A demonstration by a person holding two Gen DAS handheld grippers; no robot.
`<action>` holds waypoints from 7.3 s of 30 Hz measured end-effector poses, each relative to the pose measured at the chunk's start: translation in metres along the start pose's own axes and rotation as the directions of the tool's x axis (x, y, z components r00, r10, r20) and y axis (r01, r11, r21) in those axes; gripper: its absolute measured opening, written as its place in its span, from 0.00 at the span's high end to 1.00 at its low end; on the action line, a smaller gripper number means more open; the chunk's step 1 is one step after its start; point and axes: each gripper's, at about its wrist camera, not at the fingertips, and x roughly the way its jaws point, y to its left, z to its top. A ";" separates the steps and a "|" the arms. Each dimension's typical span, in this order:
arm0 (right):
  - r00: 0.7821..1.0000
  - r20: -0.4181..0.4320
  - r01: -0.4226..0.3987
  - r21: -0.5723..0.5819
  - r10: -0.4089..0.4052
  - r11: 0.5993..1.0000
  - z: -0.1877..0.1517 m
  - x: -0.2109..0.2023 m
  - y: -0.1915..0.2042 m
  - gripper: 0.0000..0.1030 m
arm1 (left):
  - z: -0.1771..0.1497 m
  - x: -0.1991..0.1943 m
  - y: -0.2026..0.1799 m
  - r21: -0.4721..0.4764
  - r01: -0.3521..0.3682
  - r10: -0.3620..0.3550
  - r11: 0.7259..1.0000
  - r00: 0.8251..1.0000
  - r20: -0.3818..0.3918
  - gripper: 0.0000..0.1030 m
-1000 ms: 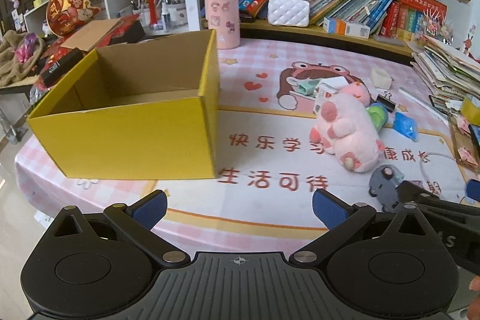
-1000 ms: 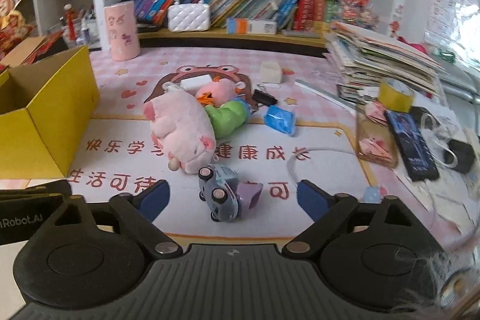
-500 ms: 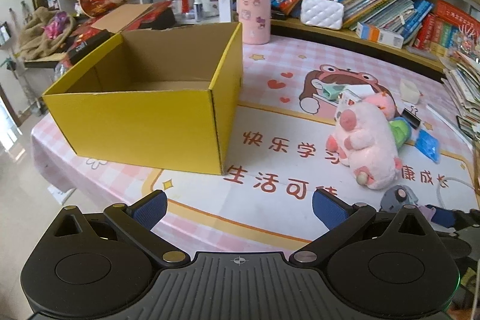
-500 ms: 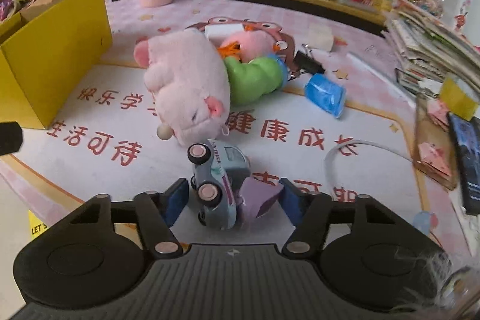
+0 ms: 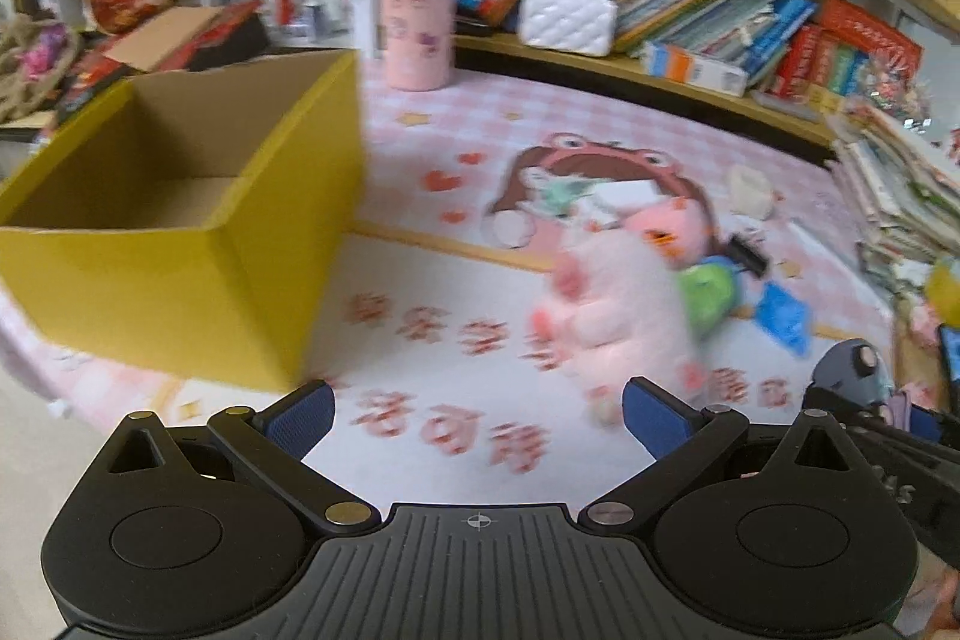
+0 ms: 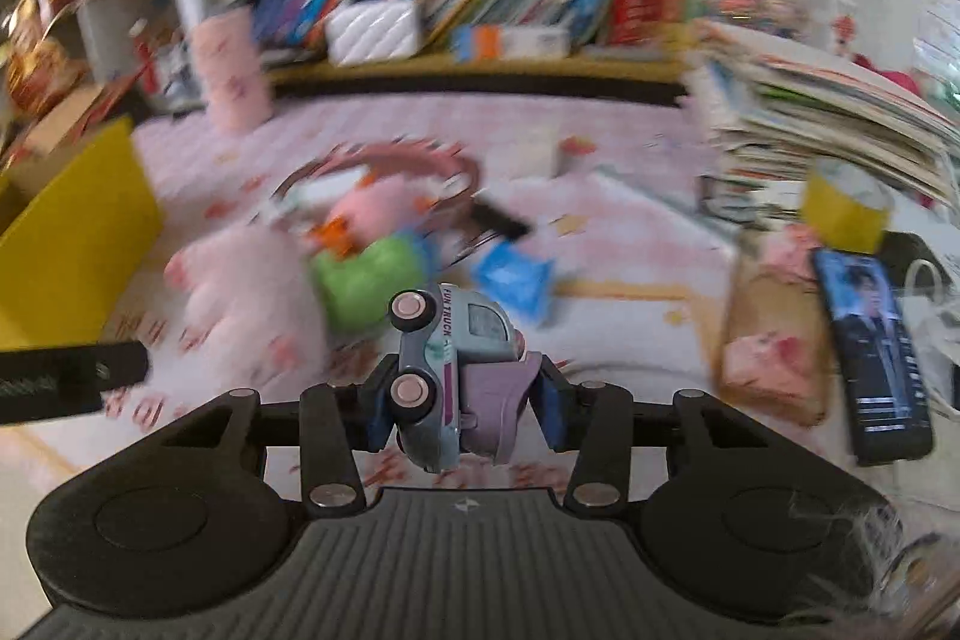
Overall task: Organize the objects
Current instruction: 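Lower the left tool onto the pink plush pig and close it, then carry the pig with the left tool into the box while the right tool carries the car, then open the left tool releasing the pig while the right tool releases the car into the box, then lift both tools out of the yellow box and back toward the toys, then lower the right tool onto the blue plastic item and close it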
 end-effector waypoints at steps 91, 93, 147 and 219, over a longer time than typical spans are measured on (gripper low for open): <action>0.981 -0.035 -0.196 -0.186 0.192 0.963 -0.084 -0.097 0.338 0.58 | -0.061 -0.115 0.312 -0.127 0.150 -0.141 0.980 0.987 0.076 0.39; 0.979 -0.033 -0.203 -0.183 0.200 0.962 -0.079 -0.091 0.339 0.58 | -0.056 -0.114 0.309 -0.109 0.140 -0.130 0.984 0.987 0.093 0.39; 0.976 -0.108 -0.216 -0.583 0.189 0.783 0.075 0.109 0.371 0.33 | 0.114 0.064 0.266 -0.041 0.137 -0.137 0.990 0.991 0.009 0.31; 0.966 -0.022 0.260 0.049 -0.259 0.964 -0.053 -0.056 0.117 0.00 | -0.016 -0.038 0.103 0.183 0.230 -0.237 0.956 0.971 0.022 0.00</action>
